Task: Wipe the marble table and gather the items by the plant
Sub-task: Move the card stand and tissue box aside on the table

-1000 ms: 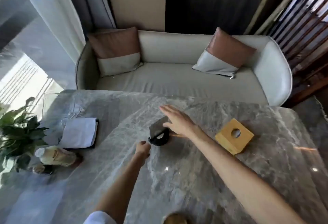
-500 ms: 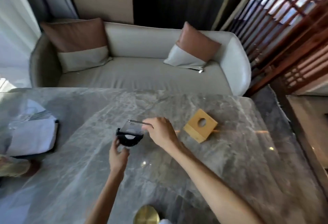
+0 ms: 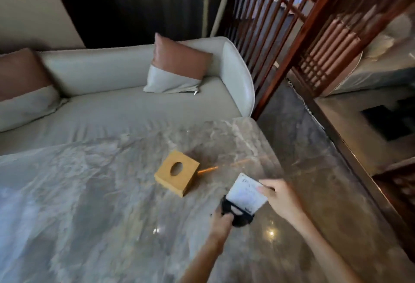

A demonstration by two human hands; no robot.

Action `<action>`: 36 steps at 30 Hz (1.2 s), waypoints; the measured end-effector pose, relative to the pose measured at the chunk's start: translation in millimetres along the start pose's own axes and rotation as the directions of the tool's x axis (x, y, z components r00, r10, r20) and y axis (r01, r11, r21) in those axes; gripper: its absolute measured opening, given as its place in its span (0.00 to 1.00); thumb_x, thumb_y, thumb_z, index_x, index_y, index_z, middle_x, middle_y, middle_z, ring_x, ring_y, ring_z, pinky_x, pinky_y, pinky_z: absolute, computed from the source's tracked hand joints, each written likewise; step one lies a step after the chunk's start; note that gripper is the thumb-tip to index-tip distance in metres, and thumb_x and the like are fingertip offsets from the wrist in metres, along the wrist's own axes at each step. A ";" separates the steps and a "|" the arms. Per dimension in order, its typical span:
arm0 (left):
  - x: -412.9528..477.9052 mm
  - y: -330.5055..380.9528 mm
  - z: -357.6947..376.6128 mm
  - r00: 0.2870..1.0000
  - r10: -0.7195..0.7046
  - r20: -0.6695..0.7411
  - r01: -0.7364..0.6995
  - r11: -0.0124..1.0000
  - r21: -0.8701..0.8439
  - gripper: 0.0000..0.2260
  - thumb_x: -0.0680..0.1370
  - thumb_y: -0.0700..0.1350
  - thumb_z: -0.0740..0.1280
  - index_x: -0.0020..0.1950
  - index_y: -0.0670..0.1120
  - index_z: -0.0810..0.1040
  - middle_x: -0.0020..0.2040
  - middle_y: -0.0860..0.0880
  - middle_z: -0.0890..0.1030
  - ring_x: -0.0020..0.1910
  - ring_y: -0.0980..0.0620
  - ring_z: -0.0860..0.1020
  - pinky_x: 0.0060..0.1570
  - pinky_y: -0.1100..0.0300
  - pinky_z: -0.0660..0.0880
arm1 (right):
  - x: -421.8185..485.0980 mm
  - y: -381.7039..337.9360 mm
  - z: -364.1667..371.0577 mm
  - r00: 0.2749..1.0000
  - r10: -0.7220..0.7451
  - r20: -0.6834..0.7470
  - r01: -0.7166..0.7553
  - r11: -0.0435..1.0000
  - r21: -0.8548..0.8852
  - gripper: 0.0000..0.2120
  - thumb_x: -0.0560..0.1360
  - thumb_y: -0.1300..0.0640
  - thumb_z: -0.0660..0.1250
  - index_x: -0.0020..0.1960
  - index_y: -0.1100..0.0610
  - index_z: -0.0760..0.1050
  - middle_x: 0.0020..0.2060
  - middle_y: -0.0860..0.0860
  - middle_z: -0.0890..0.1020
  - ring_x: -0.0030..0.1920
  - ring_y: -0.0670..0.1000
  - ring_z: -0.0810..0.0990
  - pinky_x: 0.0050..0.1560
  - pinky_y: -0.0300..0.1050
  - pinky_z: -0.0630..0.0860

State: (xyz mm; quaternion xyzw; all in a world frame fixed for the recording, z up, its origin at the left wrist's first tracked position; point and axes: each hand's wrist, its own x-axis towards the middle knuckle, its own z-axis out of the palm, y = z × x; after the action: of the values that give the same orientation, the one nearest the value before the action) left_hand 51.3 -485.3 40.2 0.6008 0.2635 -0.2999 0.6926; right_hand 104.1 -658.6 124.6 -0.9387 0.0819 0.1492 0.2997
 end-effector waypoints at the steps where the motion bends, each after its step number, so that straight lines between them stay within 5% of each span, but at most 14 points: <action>1: 29.1 11.3 18.8 1.000 0.009 0.015 -0.010 0.999 0.031 0.18 0.65 0.39 0.62 0.52 0.51 0.78 0.41 0.51 0.80 0.35 0.56 0.74 0.33 0.65 0.72 | 25.2 7.1 -10.4 1.000 -0.013 -0.016 0.013 1.000 -0.019 0.19 0.71 0.43 0.65 0.49 0.57 0.82 0.44 0.54 0.87 0.47 0.56 0.84 0.48 0.53 0.79; 3: 84.7 34.0 48.0 1.000 -0.019 -0.015 0.020 0.996 0.088 0.24 0.58 0.46 0.64 0.54 0.53 0.77 0.45 0.49 0.80 0.42 0.51 0.75 0.41 0.59 0.73 | 72.5 12.3 -29.7 0.997 -0.045 -0.063 0.041 0.997 -0.073 0.12 0.73 0.48 0.69 0.52 0.52 0.83 0.51 0.52 0.86 0.54 0.56 0.83 0.54 0.50 0.78; 6: 147.4 66.9 76.9 0.997 -0.018 -0.069 0.024 0.995 0.094 0.23 0.56 0.45 0.63 0.50 0.46 0.78 0.40 0.48 0.77 0.41 0.50 0.73 0.39 0.53 0.75 | 132.0 12.2 -55.6 0.994 -0.093 -0.055 0.082 0.982 -0.169 0.12 0.76 0.50 0.68 0.57 0.52 0.82 0.56 0.54 0.84 0.59 0.58 0.80 0.58 0.49 0.76; 8: 174.7 84.3 86.1 0.994 -0.018 -0.111 0.027 0.996 0.081 0.18 0.57 0.43 0.62 0.45 0.43 0.77 0.39 0.46 0.77 0.38 0.50 0.74 0.37 0.58 0.73 | 159.7 11.4 -65.3 0.994 -0.107 -0.010 0.104 0.979 -0.174 0.10 0.76 0.50 0.67 0.49 0.56 0.82 0.47 0.56 0.85 0.54 0.61 0.80 0.51 0.48 0.74; 13: 234.4 63.6 82.9 0.988 -0.088 -0.126 0.106 0.983 0.150 0.26 0.59 0.45 0.62 0.55 0.40 0.77 0.63 0.38 0.73 0.51 0.44 0.79 0.48 0.55 0.78 | 187.7 22.5 -60.4 0.988 -0.117 0.100 0.135 0.970 -0.203 0.14 0.76 0.53 0.67 0.36 0.59 0.72 0.29 0.52 0.71 0.36 0.57 0.70 0.38 0.48 0.65; 16: 213.9 70.9 85.2 0.990 -0.074 -0.116 0.092 0.983 0.161 0.22 0.60 0.44 0.61 0.53 0.43 0.77 0.62 0.41 0.74 0.45 0.48 0.75 0.48 0.54 0.76 | 191.6 29.6 -56.7 0.982 -0.147 0.118 0.167 0.969 -0.182 0.19 0.76 0.54 0.66 0.32 0.57 0.62 0.26 0.49 0.65 0.33 0.54 0.64 0.35 0.47 0.61; 20: 179.0 91.2 82.5 0.995 -0.082 -0.052 0.091 0.976 0.200 0.22 0.65 0.43 0.61 0.59 0.44 0.74 0.54 0.45 0.76 0.39 0.52 0.71 0.39 0.60 0.70 | 186.4 19.4 -60.3 0.983 -0.082 0.167 0.117 0.970 -0.213 0.21 0.76 0.55 0.66 0.28 0.53 0.62 0.26 0.49 0.66 0.34 0.55 0.67 0.36 0.47 0.64; 22: 163.2 109.0 70.3 0.998 -0.056 -0.022 0.060 0.962 0.267 0.20 0.71 0.41 0.60 0.63 0.42 0.71 0.48 0.45 0.76 0.39 0.52 0.71 0.38 0.59 0.70 | 179.3 6.2 -66.3 0.972 -0.015 0.233 0.079 0.961 -0.265 0.08 0.76 0.53 0.66 0.39 0.46 0.77 0.37 0.49 0.80 0.44 0.56 0.77 0.49 0.50 0.76; 23: 155.4 120.3 59.5 1.000 -0.020 -0.016 0.024 0.954 0.298 0.23 0.70 0.42 0.61 0.65 0.42 0.69 0.51 0.44 0.77 0.43 0.49 0.75 0.41 0.57 0.72 | 176.5 -1.3 -68.8 0.970 0.007 0.244 0.066 0.954 -0.291 0.10 0.76 0.51 0.66 0.57 0.47 0.80 0.53 0.51 0.83 0.57 0.57 0.79 0.60 0.51 0.75; 25: 140.9 143.2 26.8 0.994 0.100 -0.035 -0.081 0.931 0.356 0.30 0.65 0.46 0.61 0.68 0.42 0.71 0.60 0.39 0.79 0.54 0.39 0.79 0.52 0.52 0.76 | 168.8 -24.2 -69.8 0.990 -0.033 0.137 0.073 0.952 -0.297 0.28 0.77 0.48 0.66 0.75 0.51 0.67 0.70 0.54 0.74 0.70 0.58 0.72 0.69 0.51 0.69; 28: 114.7 172.8 -38.9 0.940 0.296 -0.172 -0.171 0.840 0.514 0.20 0.72 0.41 0.62 0.63 0.44 0.78 0.58 0.42 0.82 0.57 0.43 0.80 0.52 0.58 0.75 | 145.4 -71.2 -41.7 0.973 -0.202 -0.116 0.195 0.978 -0.069 0.22 0.78 0.54 0.66 0.71 0.54 0.72 0.67 0.53 0.77 0.68 0.55 0.75 0.65 0.43 0.68; 30: 100.1 179.2 -86.1 0.865 0.386 -0.320 -0.141 0.799 0.584 0.18 0.75 0.37 0.60 0.63 0.44 0.78 0.58 0.41 0.83 0.59 0.42 0.79 0.56 0.56 0.74 | 132.6 -95.9 -0.3 0.973 -0.197 -0.117 0.212 0.969 0.126 0.18 0.78 0.55 0.66 0.68 0.55 0.76 0.64 0.54 0.80 0.66 0.54 0.77 0.65 0.43 0.69; 34: 92.2 151.6 -168.3 0.871 0.245 -0.425 0.082 0.783 0.617 0.22 0.76 0.41 0.60 0.70 0.44 0.71 0.65 0.38 0.77 0.64 0.39 0.75 0.62 0.51 0.72 | 119.4 -115.3 110.4 0.944 0.142 0.299 -0.247 0.904 0.350 0.29 0.79 0.47 0.64 0.76 0.58 0.63 0.73 0.59 0.69 0.73 0.56 0.68 0.70 0.48 0.65; 36: 87.8 134.5 -187.0 0.925 0.113 -0.362 0.119 0.820 0.560 0.25 0.73 0.47 0.62 0.70 0.43 0.71 0.63 0.38 0.78 0.61 0.40 0.77 0.60 0.52 0.75 | 109.5 -117.8 153.2 0.795 0.279 0.539 -0.580 0.609 0.541 0.27 0.77 0.44 0.66 0.72 0.54 0.67 0.74 0.56 0.68 0.73 0.55 0.67 0.69 0.48 0.66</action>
State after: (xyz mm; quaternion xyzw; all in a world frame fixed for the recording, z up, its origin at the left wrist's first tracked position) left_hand 208.7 -295.5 41.2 0.8266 0.2909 -0.2444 0.4152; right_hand 200.5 -480.7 33.1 -0.6588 0.2957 0.3664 0.5868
